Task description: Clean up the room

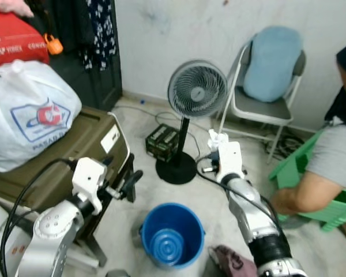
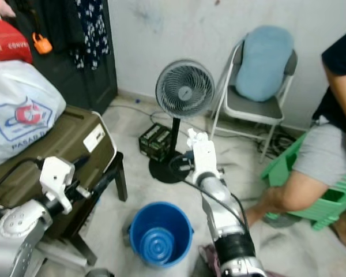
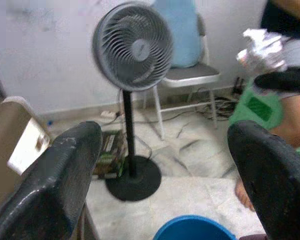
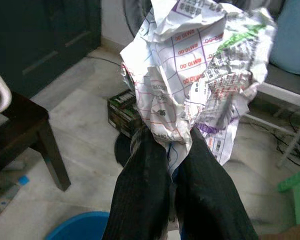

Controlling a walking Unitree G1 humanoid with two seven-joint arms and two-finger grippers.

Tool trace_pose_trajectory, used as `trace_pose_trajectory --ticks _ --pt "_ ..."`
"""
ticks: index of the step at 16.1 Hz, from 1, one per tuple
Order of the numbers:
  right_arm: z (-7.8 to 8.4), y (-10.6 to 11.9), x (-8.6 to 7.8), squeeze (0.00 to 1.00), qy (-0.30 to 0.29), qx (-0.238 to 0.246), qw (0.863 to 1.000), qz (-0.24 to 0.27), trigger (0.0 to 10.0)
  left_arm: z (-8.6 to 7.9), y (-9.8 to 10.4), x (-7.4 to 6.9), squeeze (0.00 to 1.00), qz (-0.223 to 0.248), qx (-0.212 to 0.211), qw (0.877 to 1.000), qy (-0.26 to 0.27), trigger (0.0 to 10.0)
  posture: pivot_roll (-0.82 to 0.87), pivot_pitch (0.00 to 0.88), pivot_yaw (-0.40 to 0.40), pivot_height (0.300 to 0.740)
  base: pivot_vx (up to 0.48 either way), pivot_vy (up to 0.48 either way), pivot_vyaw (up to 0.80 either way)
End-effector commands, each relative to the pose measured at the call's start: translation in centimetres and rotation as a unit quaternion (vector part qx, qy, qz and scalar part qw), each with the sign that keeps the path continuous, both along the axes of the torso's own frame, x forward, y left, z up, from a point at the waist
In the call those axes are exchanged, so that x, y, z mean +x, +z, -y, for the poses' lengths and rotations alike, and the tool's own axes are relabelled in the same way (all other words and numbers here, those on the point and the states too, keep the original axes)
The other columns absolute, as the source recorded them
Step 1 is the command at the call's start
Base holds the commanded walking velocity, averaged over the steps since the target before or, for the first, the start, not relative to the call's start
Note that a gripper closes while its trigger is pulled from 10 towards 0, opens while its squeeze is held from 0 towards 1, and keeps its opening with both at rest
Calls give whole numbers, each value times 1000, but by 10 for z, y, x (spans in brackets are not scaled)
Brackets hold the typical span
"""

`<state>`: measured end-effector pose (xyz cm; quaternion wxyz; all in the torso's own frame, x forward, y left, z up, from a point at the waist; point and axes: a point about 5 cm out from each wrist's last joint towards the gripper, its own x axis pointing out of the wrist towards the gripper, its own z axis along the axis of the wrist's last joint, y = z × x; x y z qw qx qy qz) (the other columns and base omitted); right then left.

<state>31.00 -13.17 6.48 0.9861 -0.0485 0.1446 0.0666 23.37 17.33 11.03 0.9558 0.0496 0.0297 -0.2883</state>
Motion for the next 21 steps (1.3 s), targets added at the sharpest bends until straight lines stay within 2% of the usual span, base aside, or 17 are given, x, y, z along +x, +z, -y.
trace_pose_trajectory --ticks 1,3,4,5,7,9,10,15,21 --pt "7 -7 -1 0 -22 3 1000 -23 10000 9 2 -4 0 5 5 999 -33 10000 51 18 -107 740 0 0 0" --pt "11 -19 -6 0 -48 -8 997 -59 10000 21 6 -22 0 -3 11 996 -93 10000 70 61 -128 740 0 0 0" --pt "12 -22 -7 0 -48 -12 996 -67 10000 24 6 -27 0 -5 16 994 -107 10000 79 81 -135 740 0 0 0" --pt "14 -32 -11 0 -59 -13 993 -97 10000 29 5 -36 0 -9 33 989 -142 10000 92 104 -132 740 0 0 0" --pt "13 -39 -6 0 -64 -24 991 -119 10000 29 6 -40 0 -8 56 984 -170 10000 99 129 -119 740 0 0 0" --pt "8 -37 2 0 -61 -26 991 -118 10000 22 13 -41 0 -5 63 985 -160 10000 95 148 -98 740 0 0 0" --pt "1 -36 6 0 -54 -29 992 -114 10000 12 14 -44 0 -10 75 986 -149 10000 101 185 -67 740 0 0 0" --pt "-27 -44 8 0 -47 -38 990 -128 10000 -5 27 -50 0 -20 89 988 -127 10000 162 273 -11 740 0 0 0" --pt "-33 -44 12 0 -63 -38 988 -139 10000 -14 41 -55 0 -30 103 987 -120 10000 224 325 29 740 0 0 0"
